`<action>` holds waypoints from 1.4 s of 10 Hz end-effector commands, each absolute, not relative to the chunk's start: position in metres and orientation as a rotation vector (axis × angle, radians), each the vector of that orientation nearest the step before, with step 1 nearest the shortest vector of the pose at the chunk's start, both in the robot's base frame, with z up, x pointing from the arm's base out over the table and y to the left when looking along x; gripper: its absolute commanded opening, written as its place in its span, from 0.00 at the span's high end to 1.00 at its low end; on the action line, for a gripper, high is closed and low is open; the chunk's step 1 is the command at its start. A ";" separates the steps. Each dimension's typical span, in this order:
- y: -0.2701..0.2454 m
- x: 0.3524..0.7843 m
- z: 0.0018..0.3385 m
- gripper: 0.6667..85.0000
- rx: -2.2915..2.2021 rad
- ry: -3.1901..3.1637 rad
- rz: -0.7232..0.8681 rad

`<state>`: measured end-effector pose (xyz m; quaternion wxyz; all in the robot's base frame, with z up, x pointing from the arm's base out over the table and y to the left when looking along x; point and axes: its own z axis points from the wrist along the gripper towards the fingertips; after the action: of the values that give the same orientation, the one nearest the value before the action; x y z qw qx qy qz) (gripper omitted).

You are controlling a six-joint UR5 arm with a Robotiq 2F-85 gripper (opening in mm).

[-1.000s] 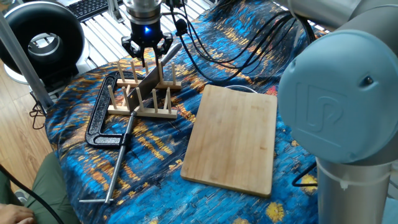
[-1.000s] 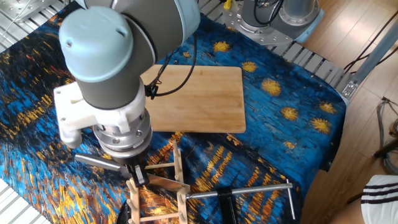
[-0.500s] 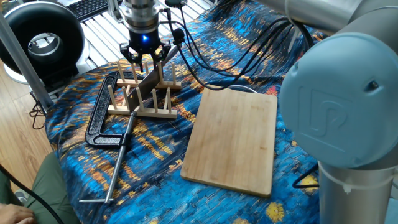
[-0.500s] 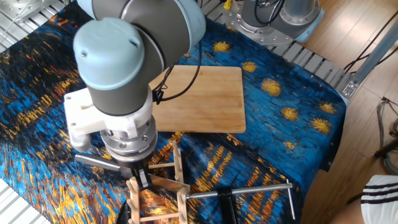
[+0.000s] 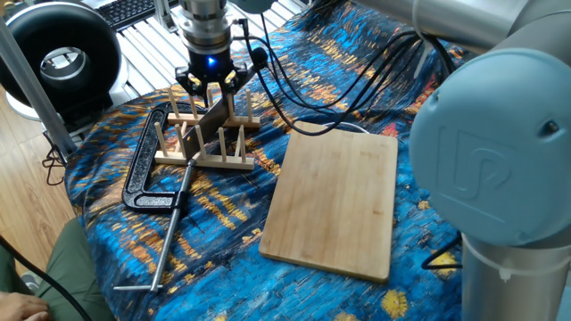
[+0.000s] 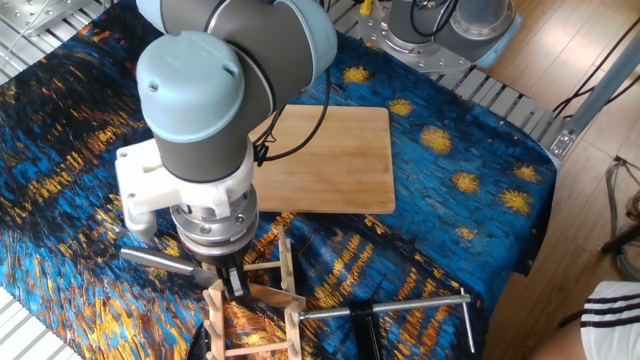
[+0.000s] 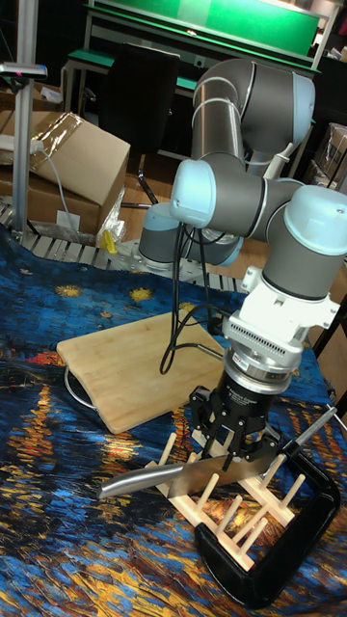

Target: Put the knife on the cutting board

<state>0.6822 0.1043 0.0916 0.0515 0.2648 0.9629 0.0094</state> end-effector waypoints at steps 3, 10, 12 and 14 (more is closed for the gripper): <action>0.106 0.680 0.086 0.62 0.816 2.931 0.047; 0.107 0.685 0.079 0.67 0.815 2.924 0.066; 0.107 0.684 0.078 0.72 0.816 2.927 0.063; 0.105 0.684 0.079 0.82 0.817 2.931 0.054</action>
<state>0.6834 0.1044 0.0780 0.0522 0.2650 0.9627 0.0135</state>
